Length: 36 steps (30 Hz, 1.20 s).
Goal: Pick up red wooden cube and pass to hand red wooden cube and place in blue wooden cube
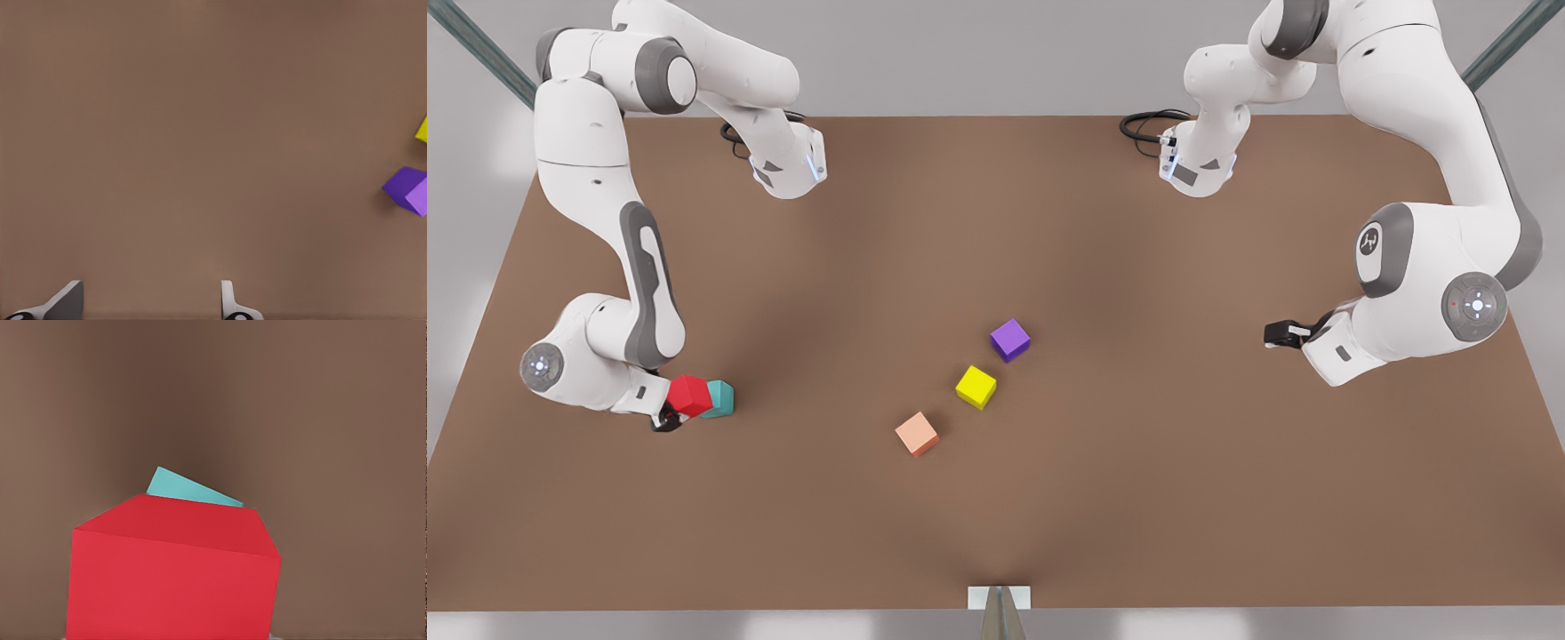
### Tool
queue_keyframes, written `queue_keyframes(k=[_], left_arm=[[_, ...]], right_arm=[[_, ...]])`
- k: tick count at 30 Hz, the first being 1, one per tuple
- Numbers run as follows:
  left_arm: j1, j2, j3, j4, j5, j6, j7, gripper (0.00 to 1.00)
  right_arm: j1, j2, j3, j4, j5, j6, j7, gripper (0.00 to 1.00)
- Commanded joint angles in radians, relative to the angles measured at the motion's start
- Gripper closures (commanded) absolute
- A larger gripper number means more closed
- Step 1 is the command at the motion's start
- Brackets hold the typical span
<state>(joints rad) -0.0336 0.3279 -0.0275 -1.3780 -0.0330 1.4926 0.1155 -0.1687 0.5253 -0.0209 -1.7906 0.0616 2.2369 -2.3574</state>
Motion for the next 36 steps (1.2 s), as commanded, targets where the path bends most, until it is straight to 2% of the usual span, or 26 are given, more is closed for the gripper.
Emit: queue_keyframes(k=[1, 3, 4, 5, 6, 14, 18, 22, 24, 26, 27, 30, 31, 32, 36], left_arm=[[0.001, -0.001, 0.0, 0.0, 0.001, -0.002, -0.037, 0.0], [0.0, -0.001, 0.0, 0.0, 0.001, -0.002, -0.037, 0.0], [0.0, -0.001, 0.0, 0.0, 0.001, -0.002, -0.037, 0.0], [0.0, -0.001, 0.0, 0.0, 0.001, -0.002, -0.037, 0.0], [0.0, -0.001, 0.0, 0.0, 0.001, -0.002, -0.037, 0.0], [0.001, -0.001, 0.0, 0.0, 0.001, -0.002, -0.037, 0.0], [0.001, -0.001, 0.0, 0.0, 0.001, -0.002, -0.037, 0.0], [0.001, -0.001, 0.0, 0.0, 0.001, -0.002, -0.037, 0.0], [0.001, -0.001, 0.0, 0.0, 0.001, -0.002, -0.037, 0.0], [0.001, -0.001, 0.0, 0.0, 0.001, -0.002, -0.037, 0.0], [0.001, -0.001, 0.0, 0.0, 0.001, -0.002, -0.037, 0.0], [0.001, -0.001, 0.0, 0.0, 0.001, -0.002, -0.037, 0.0], [0.001, -0.001, 0.0, 0.0, 0.001, -0.002, -0.037, 0.0], [0.001, -0.001, 0.0, 0.0, 0.001, -0.002, -0.037, 0.0], [0.001, -0.001, 0.0, 0.0, 0.001, -0.002, -0.037, 0.0]], right_arm=[[0.0, -0.002, 0.001, -0.009, 0.01, 0.055, 0.003, 0.36], [-0.003, -0.002, -0.001, -0.016, 0.01, 0.056, 0.003, 0.34], [-0.005, -0.004, -0.001, -0.023, 0.01, 0.053, 0.003, 0.28], [-0.008, -0.013, -0.001, -0.038, 0.01, 0.047, 0.0, 0.2], [-0.009, -0.018, -0.001, -0.049, 0.01, 0.046, -0.003, 0.0], [-0.015, -0.024, 0.001, -0.044, 0.015, 0.004, -0.005, 0.0], [-0.017, -0.042, -0.001, -0.009, 0.056, -0.115, -0.006, 0.0], [-0.025, -0.149, -0.013, 0.03, 0.056, -0.304, 0.012, 0.0], [-0.015, -0.163, -0.007, 0.258, 0.053, -0.577, 0.278, 0.0], [0.098, -0.165, -0.001, 0.387, 0.056, -0.631, 0.898, 0.0], [0.193, -0.16, -0.005, 0.451, 0.046, -0.631, 1.372, 0.0], [0.225, -0.113, -0.01, 0.453, -0.092, -0.646, 2.257, 0.0], [0.23, -0.122, -0.014, 0.49, -0.101, -0.735, 2.426, 0.0], [0.235, -0.119, -0.011, 0.576, -0.106, -0.861, 2.446, 0.0], [0.255, -0.244, -0.01, 0.577, -0.121, -1.014, 2.456, 0.0]])
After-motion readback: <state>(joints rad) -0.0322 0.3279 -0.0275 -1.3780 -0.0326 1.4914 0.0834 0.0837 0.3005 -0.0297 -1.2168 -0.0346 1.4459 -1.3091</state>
